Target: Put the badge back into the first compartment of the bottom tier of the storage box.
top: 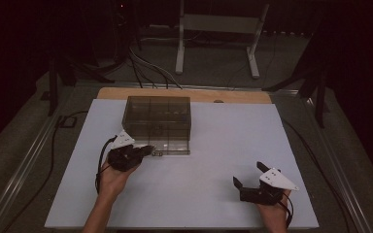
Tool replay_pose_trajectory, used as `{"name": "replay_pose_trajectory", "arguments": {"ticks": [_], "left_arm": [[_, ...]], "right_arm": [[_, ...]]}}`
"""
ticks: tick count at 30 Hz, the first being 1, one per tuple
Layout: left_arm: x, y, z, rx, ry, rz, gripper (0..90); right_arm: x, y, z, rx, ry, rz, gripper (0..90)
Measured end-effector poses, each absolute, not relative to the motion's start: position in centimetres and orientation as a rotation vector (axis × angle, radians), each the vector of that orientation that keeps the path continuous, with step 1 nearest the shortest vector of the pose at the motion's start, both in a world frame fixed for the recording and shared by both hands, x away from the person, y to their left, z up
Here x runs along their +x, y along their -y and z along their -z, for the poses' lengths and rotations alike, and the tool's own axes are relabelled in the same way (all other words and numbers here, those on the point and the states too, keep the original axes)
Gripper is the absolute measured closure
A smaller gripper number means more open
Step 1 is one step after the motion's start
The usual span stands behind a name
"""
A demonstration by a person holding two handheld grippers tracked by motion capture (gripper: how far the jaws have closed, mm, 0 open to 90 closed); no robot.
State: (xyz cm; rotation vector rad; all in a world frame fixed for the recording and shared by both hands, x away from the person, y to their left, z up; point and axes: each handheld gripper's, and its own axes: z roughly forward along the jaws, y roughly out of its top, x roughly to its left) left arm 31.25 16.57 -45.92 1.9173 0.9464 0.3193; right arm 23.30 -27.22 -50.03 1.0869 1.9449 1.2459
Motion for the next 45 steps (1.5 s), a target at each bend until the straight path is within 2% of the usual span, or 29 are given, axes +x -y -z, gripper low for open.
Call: {"name": "replay_pose_trajectory", "arguments": {"ticks": [45], "left_arm": [[33.4, -19.1, 45.9, 1.895, -1.064, -0.404, 88.5]], "right_arm": [[23.3, 27.3, 50.0, 1.088, -1.941, -1.246, 0.0]]}}
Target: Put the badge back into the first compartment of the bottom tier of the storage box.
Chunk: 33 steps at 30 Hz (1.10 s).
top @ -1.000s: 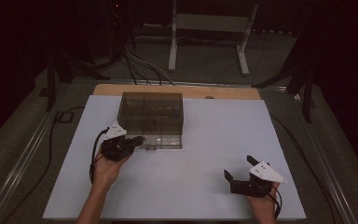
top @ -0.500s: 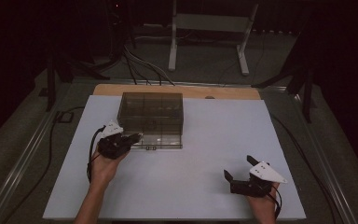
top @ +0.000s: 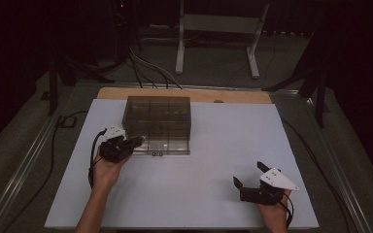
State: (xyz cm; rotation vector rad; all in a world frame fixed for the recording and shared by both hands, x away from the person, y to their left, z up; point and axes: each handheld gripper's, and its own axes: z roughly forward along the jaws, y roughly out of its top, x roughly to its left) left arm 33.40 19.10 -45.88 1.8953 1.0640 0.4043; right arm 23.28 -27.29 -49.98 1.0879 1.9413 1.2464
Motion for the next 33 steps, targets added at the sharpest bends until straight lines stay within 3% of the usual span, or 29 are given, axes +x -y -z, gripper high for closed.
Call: {"name": "replay_pose_trajectory", "arguments": {"ticks": [33], "left_arm": [[35.1, -20.0, 47.2, 1.890, -1.136, -0.386, 88.5]], "right_arm": [[23.3, 27.2, 50.0, 1.084, -1.948, -1.244, 0.0]]}}
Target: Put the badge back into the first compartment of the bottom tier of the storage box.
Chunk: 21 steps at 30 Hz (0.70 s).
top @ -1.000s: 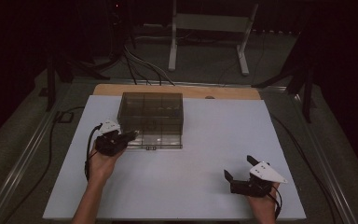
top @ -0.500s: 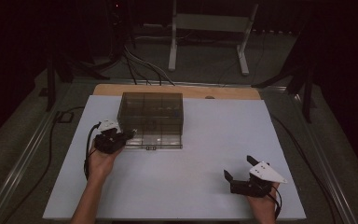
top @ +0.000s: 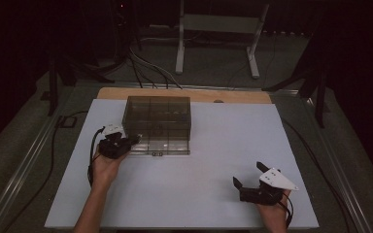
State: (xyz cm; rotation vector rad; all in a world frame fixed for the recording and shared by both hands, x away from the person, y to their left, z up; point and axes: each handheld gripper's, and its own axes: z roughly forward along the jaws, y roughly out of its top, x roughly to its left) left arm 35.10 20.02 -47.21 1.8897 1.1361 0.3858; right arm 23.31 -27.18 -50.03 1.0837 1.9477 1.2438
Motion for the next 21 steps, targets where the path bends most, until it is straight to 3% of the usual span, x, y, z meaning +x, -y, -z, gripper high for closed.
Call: {"name": "replay_pose_trajectory", "arguments": {"ticks": [21], "left_arm": [[36.2, -19.5, 48.6, 1.950, -1.186, -0.344, 88.4]], "right_arm": [[23.3, 27.1, 50.0, 1.087, -1.952, -1.243, 0.0]]}}
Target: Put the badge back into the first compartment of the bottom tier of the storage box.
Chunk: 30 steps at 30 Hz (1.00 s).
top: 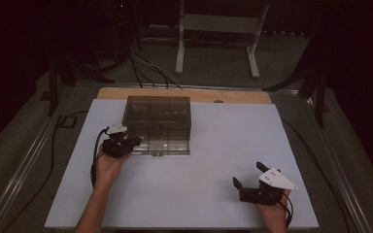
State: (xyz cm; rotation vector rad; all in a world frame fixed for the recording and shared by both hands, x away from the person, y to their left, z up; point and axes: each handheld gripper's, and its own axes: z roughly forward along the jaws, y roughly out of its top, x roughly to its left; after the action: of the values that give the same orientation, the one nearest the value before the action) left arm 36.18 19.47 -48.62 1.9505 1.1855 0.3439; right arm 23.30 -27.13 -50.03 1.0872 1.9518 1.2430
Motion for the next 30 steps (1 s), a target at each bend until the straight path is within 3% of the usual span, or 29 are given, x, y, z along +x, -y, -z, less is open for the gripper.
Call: {"name": "replay_pose_trajectory", "arguments": {"ticks": [11, 13, 14, 17, 19, 20, 21, 24, 27, 30], "left_arm": [[36.6, -19.1, 50.0, 1.963, -1.241, -0.329, 84.4], [36.4, -19.3, 49.7, 1.942, -1.251, -0.378, 54.1], [36.3, -19.4, 49.6, 1.925, -1.259, -0.394, 54.1], [35.8, -20.1, 48.8, 1.876, -1.290, -0.449, 34.0], [35.6, -20.2, 48.6, 1.858, -1.293, -0.472, 25.7], [35.1, -20.7, 48.2, 1.828, -1.287, -0.489, 25.7], [34.8, -21.0, 48.0, 1.812, -1.282, -0.494, 17.1], [34.2, -21.5, 47.6, 1.786, -1.270, -0.492, 7.8], [32.7, -22.5, 47.5, 1.740, -1.240, -0.500, 1.7], [31.9, -22.8, 47.4, 1.718, -1.225, -0.546, 1.3]], "right_arm": [[23.3, 27.2, 50.0, 1.088, -1.951, -1.242, 0.0], [23.3, 27.2, 50.0, 1.085, -1.951, -1.240, 0.0], [23.3, 27.2, 50.0, 1.085, -1.951, -1.240, 0.0], [23.3, 27.2, 50.0, 1.086, -1.950, -1.240, 0.0], [23.3, 27.2, 50.0, 1.085, -1.950, -1.241, 0.0], [23.3, 27.2, 50.0, 1.084, -1.950, -1.240, 0.0], [23.3, 27.2, 50.0, 1.084, -1.951, -1.241, 0.0], [23.3, 27.2, 50.0, 1.085, -1.951, -1.240, 0.0], [23.3, 27.1, 50.0, 1.085, -1.952, -1.242, 0.0], [23.3, 27.1, 50.1, 1.085, -1.953, -1.242, 0.0]]}}
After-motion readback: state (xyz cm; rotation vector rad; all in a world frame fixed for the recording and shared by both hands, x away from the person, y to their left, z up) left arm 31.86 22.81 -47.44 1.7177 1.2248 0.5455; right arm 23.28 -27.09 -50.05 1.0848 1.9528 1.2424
